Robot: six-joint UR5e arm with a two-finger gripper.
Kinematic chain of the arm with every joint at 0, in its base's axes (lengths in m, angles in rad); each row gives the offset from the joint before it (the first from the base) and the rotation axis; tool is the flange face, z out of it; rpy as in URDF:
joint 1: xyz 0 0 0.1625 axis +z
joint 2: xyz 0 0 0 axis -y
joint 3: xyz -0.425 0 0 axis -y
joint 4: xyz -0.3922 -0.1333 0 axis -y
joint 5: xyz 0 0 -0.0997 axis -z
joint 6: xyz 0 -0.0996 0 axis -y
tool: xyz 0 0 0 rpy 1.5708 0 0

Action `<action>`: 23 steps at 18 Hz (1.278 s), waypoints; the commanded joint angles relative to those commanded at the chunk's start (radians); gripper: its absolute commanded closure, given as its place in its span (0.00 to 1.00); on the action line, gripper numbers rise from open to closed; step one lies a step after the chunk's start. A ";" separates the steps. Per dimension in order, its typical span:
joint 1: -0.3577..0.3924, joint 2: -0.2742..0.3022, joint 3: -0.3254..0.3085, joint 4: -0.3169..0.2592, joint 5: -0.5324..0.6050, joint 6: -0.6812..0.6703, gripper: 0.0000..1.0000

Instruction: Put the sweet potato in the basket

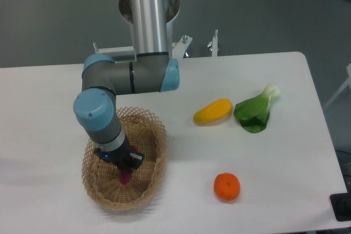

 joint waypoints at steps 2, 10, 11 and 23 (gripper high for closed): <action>0.002 0.008 0.008 0.000 0.006 0.000 0.00; 0.050 0.098 0.107 -0.014 0.054 0.012 0.00; 0.073 0.104 0.130 -0.024 0.072 0.043 0.00; 0.405 0.279 0.152 -0.245 0.003 0.684 0.00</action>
